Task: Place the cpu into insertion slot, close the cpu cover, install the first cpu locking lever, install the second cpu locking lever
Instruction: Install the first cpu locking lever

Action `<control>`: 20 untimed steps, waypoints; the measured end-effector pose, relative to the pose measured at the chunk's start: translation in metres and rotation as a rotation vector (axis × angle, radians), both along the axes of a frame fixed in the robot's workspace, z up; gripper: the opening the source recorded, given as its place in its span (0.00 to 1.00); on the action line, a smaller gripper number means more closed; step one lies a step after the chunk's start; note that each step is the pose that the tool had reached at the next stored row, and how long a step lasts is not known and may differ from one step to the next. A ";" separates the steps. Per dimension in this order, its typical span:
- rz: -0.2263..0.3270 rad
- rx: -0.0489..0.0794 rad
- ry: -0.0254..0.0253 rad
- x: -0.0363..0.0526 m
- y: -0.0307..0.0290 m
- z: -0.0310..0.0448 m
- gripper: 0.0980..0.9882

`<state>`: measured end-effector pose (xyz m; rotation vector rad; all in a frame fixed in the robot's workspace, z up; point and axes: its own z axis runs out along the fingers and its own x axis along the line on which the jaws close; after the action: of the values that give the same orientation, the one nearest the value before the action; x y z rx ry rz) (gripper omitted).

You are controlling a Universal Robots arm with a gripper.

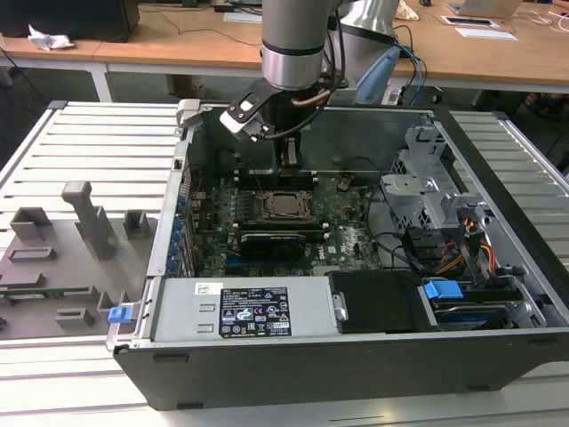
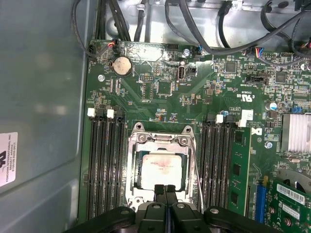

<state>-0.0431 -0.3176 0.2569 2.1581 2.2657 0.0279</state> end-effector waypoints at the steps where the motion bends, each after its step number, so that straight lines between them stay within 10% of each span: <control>1: 0.000 0.000 0.0002 0.0000 0.0000 0.0004 0.01; 9: 0.013 0.000 -0.0001 0.0000 0.0000 0.0019 0.01; 20: 0.246 -0.007 0.0006 0.0000 -0.0001 0.0020 0.01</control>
<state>-0.0431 -0.3176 0.2589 1.8624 2.5115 0.0210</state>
